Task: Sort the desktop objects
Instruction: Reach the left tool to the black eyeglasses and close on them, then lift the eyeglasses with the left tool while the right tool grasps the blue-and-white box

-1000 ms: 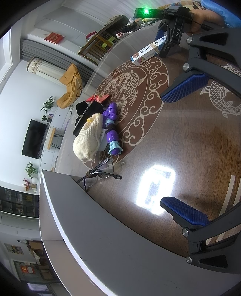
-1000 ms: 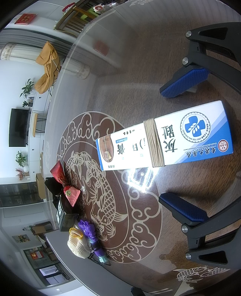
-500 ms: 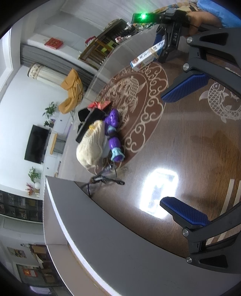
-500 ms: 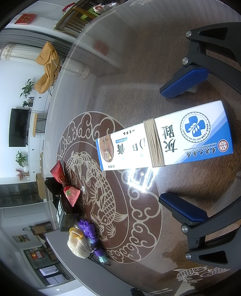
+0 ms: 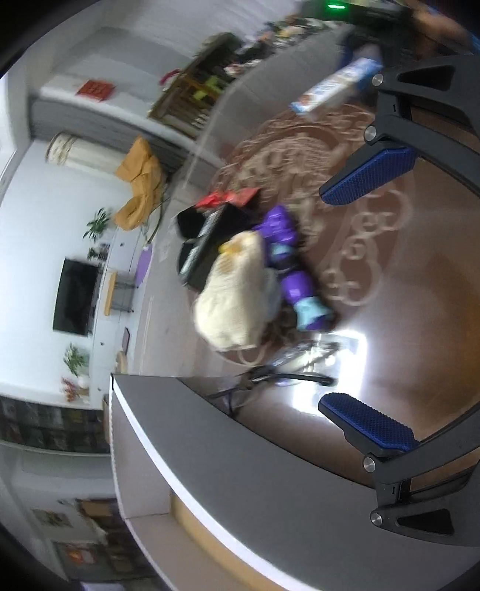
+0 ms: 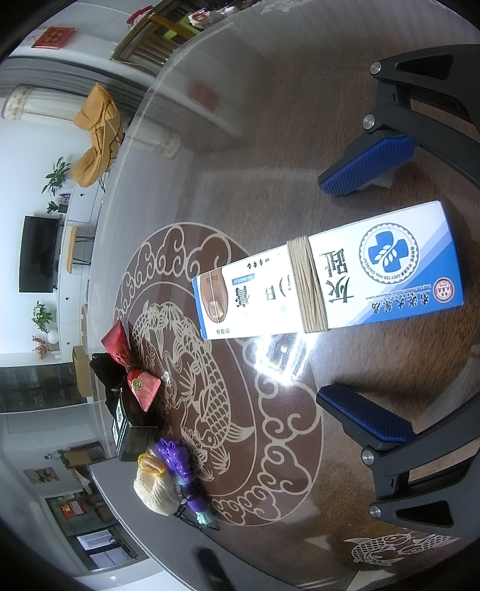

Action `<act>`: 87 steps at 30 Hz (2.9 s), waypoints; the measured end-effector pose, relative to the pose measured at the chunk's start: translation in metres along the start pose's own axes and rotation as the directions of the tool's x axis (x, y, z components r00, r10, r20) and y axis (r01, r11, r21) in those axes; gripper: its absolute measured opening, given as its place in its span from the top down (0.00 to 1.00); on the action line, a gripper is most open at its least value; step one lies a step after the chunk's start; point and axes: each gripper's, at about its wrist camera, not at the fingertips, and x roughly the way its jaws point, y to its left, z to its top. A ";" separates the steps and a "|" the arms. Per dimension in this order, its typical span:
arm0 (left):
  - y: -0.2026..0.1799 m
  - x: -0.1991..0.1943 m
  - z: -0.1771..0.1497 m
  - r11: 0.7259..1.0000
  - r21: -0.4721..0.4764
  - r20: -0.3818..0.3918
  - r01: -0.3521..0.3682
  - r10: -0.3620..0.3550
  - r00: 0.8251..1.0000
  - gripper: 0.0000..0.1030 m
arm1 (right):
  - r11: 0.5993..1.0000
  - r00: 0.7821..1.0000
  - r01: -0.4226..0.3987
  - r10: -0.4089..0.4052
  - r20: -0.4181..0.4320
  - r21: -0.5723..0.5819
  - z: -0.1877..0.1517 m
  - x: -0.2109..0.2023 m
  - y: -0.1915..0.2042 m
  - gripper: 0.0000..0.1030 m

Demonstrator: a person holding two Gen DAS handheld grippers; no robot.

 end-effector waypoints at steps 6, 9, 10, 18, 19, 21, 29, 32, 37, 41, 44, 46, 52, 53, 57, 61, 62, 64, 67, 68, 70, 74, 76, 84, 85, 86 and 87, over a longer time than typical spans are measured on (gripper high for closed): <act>0.015 0.047 0.015 0.988 -0.067 -0.116 -0.141 0.133 0.984 0.01 | 1.000 1.000 -0.010 0.010 -0.005 0.004 0.000 0.001 0.000 0.00; 0.022 0.059 0.016 0.988 -0.092 -0.142 -0.128 0.115 0.983 0.00 | 1.000 1.000 -0.010 0.010 -0.005 0.005 0.000 0.001 0.000 0.00; 0.023 0.060 0.019 0.987 -0.101 -0.137 -0.129 0.114 0.984 0.00 | 1.000 1.000 -0.010 0.010 -0.005 0.004 0.000 0.001 0.001 0.00; 0.023 0.074 0.030 0.981 -0.137 -0.172 -0.140 0.116 0.978 0.00 | 1.000 1.000 -0.010 0.010 -0.005 0.004 0.000 0.001 0.000 0.00; 0.023 0.074 0.030 0.980 -0.139 -0.181 -0.142 0.116 0.977 0.00 | 1.000 1.000 -0.010 0.010 -0.005 0.004 0.000 0.001 0.001 0.00; 0.023 0.071 0.026 0.979 -0.145 -0.181 -0.144 0.116 0.977 0.00 | 1.000 1.000 -0.010 0.010 -0.005 0.004 0.000 0.001 0.000 0.00; 0.020 0.077 0.030 0.974 -0.166 -0.179 -0.156 0.126 0.976 0.00 | 1.000 1.000 -0.010 0.010 -0.005 0.005 0.000 0.001 0.000 0.00; 0.024 0.076 0.031 0.974 -0.175 -0.185 -0.147 0.114 0.976 0.00 | 1.000 1.000 -0.010 0.010 -0.005 0.005 0.000 0.001 0.001 0.00; 0.033 0.062 0.021 0.972 -0.162 -0.123 -0.168 0.149 0.981 0.71 | 1.000 1.000 -0.010 0.010 -0.005 0.005 0.000 0.001 0.000 0.00; 0.034 0.043 0.001 0.977 -0.150 -0.092 -0.150 0.137 0.986 0.71 | 1.000 1.000 -0.010 0.010 -0.005 0.005 0.000 0.001 0.000 0.00; 0.016 0.027 -0.022 0.993 -0.075 -0.081 -0.092 0.086 0.993 0.71 | 1.000 1.000 -0.010 0.010 -0.005 0.005 0.000 0.001 0.000 0.00; -0.001 0.015 -0.041 0.999 -0.007 -0.073 -0.036 0.035 0.997 0.70 | 1.000 1.000 -0.009 0.009 -0.004 0.004 0.000 0.001 0.001 0.00; -0.028 -0.001 -0.060 0.988 0.072 -0.097 0.136 -0.128 0.987 0.70 | 1.000 1.000 0.003 -0.003 0.001 -0.004 0.000 0.000 0.002 0.00; -0.031 -0.001 -0.062 0.986 0.080 -0.100 0.145 -0.137 0.986 0.70 | 1.000 1.000 0.004 -0.004 0.001 -0.004 0.000 0.000 0.002 0.00; -0.027 -0.008 -0.067 0.986 0.059 -0.087 0.159 -0.153 0.984 0.70 | 1.000 1.000 0.013 -0.013 0.000 0.013 0.000 0.000 0.002 0.00; -0.014 -0.014 -0.064 0.989 0.016 -0.052 0.149 -0.148 0.988 0.70 | 1.000 1.000 0.013 -0.013 -0.001 0.016 -0.001 -0.001 0.002 0.00; -0.011 -0.015 -0.066 0.989 0.009 -0.050 0.145 -0.144 0.988 0.70 | 1.000 1.000 0.012 -0.012 -0.001 0.017 -0.001 -0.001 0.001 0.00; -0.014 -0.011 -0.063 0.991 0.003 -0.051 0.133 -0.133 0.990 0.70 | 1.000 1.000 0.011 -0.011 -0.001 0.018 -0.001 -0.001 0.001 0.00; -0.016 -0.010 -0.063 0.993 0.019 -0.052 0.117 -0.116 0.992 0.70 | 1.000 1.000 0.014 -0.014 -0.001 0.021 -0.001 -0.001 0.002 0.00; -0.017 -0.010 -0.064 0.993 0.025 -0.053 0.116 -0.114 0.992 0.70 | 1.000 1.000 0.014 -0.014 -0.001 0.021 -0.001 -0.001 0.002 0.00; -0.019 -0.009 -0.065 0.993 0.040 -0.055 0.108 -0.106 0.993 0.70 | 1.000 1.000 0.014 -0.014 -0.001 0.021 -0.001 -0.001 0.001 0.00; -0.022 -0.008 -0.066 0.994 0.058 -0.058 0.092 -0.089 0.994 0.70 | 1.000 1.000 0.014 -0.014 -0.001 0.022 -0.001 -0.001 0.001 0.00; -0.021 -0.008 -0.066 0.994 0.060 -0.061 0.087 -0.083 0.995 0.70 | 1.000 1.000 0.014 -0.014 -0.001 0.022 -0.001 -0.001 0.001 0.00; 0.019 -0.029 -0.060 0.988 -0.129 0.022 0.085 -0.082 0.996 0.28 | 1.000 1.000 0.015 -0.014 -0.001 0.022 0.000 0.000 0.001 0.00; 0.028 -0.034 -0.060 0.980 -0.170 0.045 0.100 -0.094 0.995 0.28 | 1.000 1.000 0.014 -0.014 -0.001 0.023 0.000 0.000 0.001 0.00; 0.038 -0.038 -0.060 0.969 -0.218 0.060 0.118 -0.107 0.992 0.28 | 1.000 1.000 0.016 -0.016 -0.001 0.024 0.000 -0.001 0.001 0.00; 0.045 -0.039 -0.061 0.959 -0.253 0.063 0.125 -0.113 0.992 0.28 | 1.000 1.000 0.015 -0.015 -0.001 0.026 0.000 0.000 0.001 0.00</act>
